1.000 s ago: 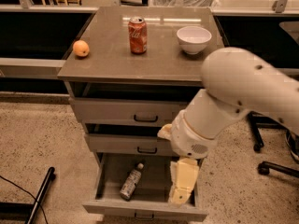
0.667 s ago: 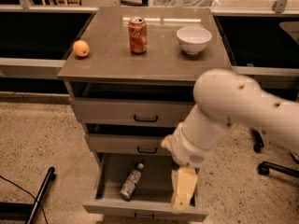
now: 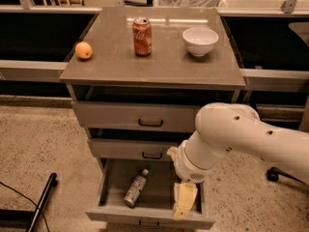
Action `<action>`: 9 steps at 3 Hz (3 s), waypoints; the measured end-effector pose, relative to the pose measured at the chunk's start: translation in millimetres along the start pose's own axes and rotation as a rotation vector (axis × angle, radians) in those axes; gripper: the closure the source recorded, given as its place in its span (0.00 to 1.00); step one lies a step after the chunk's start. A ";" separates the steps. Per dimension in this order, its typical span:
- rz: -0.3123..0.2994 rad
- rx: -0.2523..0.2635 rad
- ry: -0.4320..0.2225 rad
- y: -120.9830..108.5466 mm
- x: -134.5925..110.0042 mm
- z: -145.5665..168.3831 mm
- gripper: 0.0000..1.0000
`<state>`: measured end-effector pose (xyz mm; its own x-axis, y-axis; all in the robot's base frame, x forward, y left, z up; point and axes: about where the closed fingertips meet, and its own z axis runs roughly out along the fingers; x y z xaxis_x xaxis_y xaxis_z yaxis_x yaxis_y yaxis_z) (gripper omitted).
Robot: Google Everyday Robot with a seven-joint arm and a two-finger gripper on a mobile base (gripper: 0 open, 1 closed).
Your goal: Pick blue plastic bottle from bottom drawer and place on counter
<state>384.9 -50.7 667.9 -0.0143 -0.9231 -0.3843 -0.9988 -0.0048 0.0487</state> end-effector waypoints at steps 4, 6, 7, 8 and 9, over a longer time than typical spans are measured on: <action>-0.148 0.153 0.177 -25.8 42.0 103.4 0.00; -0.192 0.108 0.105 -81.2 26.2 215.3 0.00; -0.246 0.161 0.005 -100.6 9.8 269.4 0.00; -0.306 0.190 -0.018 -105.0 2.9 273.9 0.00; -0.279 0.180 -0.037 -116.5 5.0 290.4 0.00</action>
Offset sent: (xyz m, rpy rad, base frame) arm 0.0703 0.0459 -0.1674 -0.0878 -0.4390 -0.0304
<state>487.6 56.9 392.6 0.2628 -0.8812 -0.3930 -0.9566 -0.1848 -0.2254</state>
